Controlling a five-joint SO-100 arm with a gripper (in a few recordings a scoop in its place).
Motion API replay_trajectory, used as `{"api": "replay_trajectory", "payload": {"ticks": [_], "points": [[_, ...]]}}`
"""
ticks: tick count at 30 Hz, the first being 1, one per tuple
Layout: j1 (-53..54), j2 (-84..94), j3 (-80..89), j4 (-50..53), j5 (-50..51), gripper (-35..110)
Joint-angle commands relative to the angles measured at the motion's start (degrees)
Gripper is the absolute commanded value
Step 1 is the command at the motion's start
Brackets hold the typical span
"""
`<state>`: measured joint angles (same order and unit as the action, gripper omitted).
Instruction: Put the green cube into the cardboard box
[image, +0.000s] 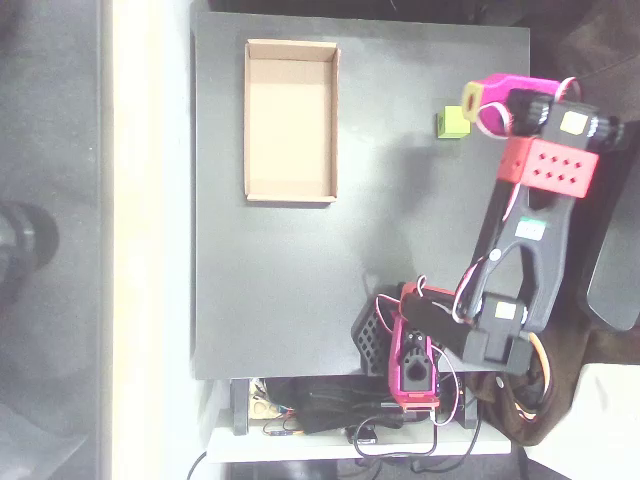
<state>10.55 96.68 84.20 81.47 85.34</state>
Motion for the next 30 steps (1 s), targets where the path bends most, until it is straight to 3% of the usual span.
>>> {"api": "replay_trajectory", "payload": {"ticks": [1,11,30], "points": [[1.8,-2.5,-5.0,0.3,0.3,7],[2.4,-7.9,-8.4,0.2,0.2,8],[1.4,-12.4,-8.3,0.1,0.2,37]]}}
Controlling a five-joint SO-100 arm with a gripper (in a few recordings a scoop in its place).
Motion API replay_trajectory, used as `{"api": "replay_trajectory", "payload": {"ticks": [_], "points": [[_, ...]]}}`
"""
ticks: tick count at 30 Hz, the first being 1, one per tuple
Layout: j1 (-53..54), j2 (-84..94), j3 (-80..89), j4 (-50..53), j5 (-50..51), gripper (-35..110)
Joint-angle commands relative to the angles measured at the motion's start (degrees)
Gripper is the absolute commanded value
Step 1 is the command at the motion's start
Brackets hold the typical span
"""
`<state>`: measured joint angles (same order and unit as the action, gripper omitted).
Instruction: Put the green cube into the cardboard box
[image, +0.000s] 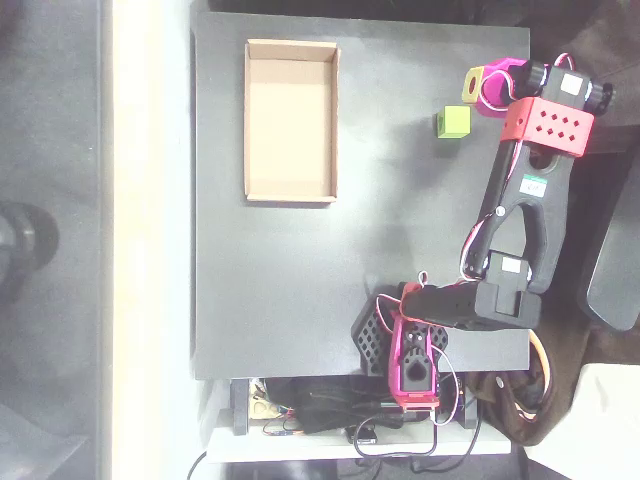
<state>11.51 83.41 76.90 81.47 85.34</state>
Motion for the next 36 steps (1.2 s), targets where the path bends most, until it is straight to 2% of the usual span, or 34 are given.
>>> {"api": "replay_trajectory", "payload": {"ticks": [1,14,26,36], "points": [[0.4,0.9,-0.4,0.1,0.2,37],[0.1,-6.7,-0.4,0.1,0.2,37],[-6.7,-9.3,-0.2,0.1,0.2,37],[-5.8,-13.4,-0.2,0.2,0.2,38]]}}
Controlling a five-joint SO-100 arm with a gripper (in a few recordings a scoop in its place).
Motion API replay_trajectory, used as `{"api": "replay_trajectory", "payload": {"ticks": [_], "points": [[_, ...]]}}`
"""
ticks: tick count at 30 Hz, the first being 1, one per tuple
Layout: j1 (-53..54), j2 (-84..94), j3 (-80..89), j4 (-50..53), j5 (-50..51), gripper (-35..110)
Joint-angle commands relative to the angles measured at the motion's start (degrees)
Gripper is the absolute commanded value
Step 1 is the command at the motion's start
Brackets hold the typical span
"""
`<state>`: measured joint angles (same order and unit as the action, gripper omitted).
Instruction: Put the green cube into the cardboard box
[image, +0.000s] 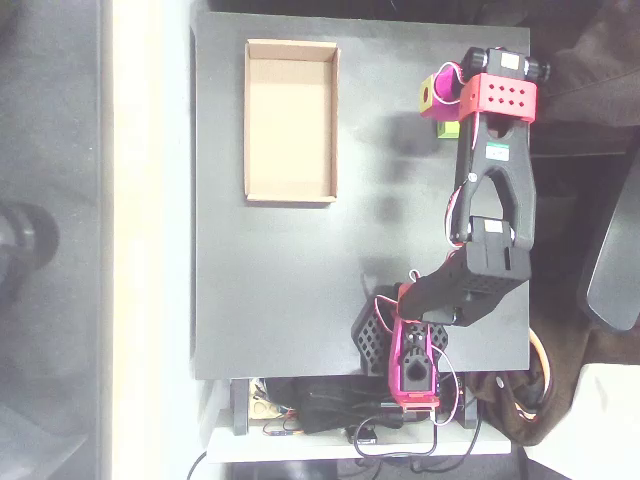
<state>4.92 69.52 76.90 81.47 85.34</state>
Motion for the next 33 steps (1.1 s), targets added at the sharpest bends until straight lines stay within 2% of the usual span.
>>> {"api": "replay_trajectory", "payload": {"ticks": [1,13,33], "points": [[0.9,0.4,-0.2,0.2,0.2,38],[5.6,-1.1,1.0,0.2,0.3,38],[5.1,-4.4,0.0,-0.6,0.2,38]]}}
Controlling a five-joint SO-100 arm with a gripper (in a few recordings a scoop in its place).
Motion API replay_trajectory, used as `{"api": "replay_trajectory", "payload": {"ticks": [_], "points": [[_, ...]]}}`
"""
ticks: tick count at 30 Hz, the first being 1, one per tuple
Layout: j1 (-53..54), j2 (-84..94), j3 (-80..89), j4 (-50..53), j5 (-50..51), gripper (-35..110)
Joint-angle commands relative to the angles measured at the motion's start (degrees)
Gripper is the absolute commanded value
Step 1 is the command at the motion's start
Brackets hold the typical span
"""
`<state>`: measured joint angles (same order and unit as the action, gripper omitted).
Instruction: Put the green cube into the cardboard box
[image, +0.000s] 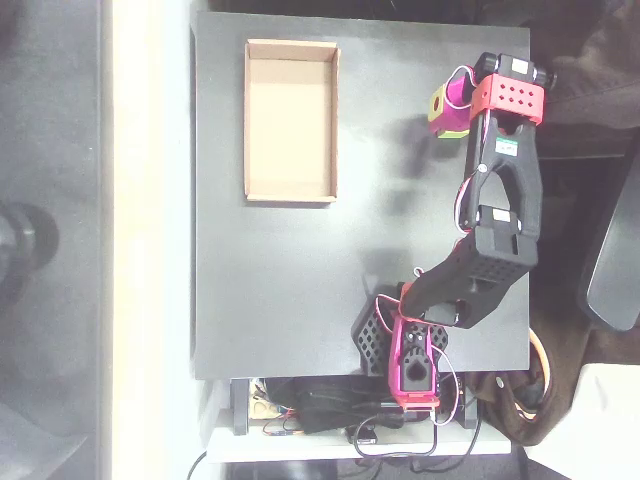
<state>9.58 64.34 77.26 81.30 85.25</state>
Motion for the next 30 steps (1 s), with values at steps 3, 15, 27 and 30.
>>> {"api": "replay_trajectory", "payload": {"ticks": [3,15,27,30], "points": [[0.4,0.8,-0.4,-3.3,0.3,38],[0.6,-0.6,0.6,-7.4,0.3,37],[0.2,-1.2,0.8,-7.1,0.8,37],[0.2,-1.3,0.8,-7.1,0.4,37]]}}
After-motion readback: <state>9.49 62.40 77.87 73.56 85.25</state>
